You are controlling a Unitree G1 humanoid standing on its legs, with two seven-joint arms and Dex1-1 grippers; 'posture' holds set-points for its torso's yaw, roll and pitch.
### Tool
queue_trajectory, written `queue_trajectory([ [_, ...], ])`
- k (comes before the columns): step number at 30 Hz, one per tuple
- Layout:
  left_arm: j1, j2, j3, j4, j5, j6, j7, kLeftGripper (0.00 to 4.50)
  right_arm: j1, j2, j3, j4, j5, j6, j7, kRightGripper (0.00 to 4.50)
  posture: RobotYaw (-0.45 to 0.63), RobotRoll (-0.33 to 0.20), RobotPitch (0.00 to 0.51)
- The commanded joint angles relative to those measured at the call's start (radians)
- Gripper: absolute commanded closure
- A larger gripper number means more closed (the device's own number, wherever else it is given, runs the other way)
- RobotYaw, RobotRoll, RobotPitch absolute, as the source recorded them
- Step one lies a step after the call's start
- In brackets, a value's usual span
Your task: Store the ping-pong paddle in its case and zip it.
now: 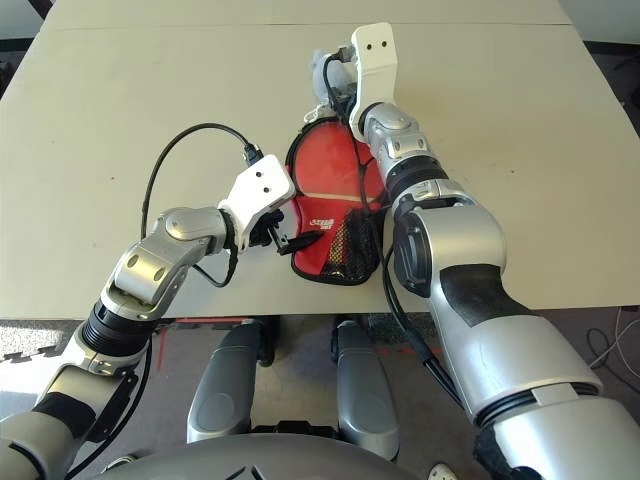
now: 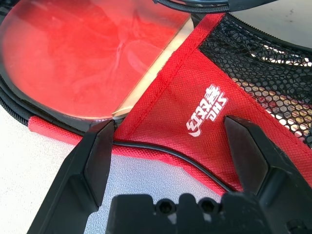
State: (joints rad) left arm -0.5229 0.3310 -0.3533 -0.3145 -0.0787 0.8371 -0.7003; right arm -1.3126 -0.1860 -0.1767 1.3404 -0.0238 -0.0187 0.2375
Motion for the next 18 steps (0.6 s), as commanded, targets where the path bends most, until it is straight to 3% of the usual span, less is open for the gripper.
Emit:
queue_trajectory([
  [1,0.021,0.003,-0.041,0.035,-0.012,0.028,-0.003,0.0,0.024,-0.032,0.0,0.016,-0.024,-0.014,-0.018,4.48,0.28,0.0,0.334],
  [18,-0.03,-0.024,-0.091,0.152,-0.016,-0.048,-0.035,0.0,0.038,-0.256,0.018,-0.001,-0.061,-0.069,0.059,4.48,0.18,0.0,0.332],
])
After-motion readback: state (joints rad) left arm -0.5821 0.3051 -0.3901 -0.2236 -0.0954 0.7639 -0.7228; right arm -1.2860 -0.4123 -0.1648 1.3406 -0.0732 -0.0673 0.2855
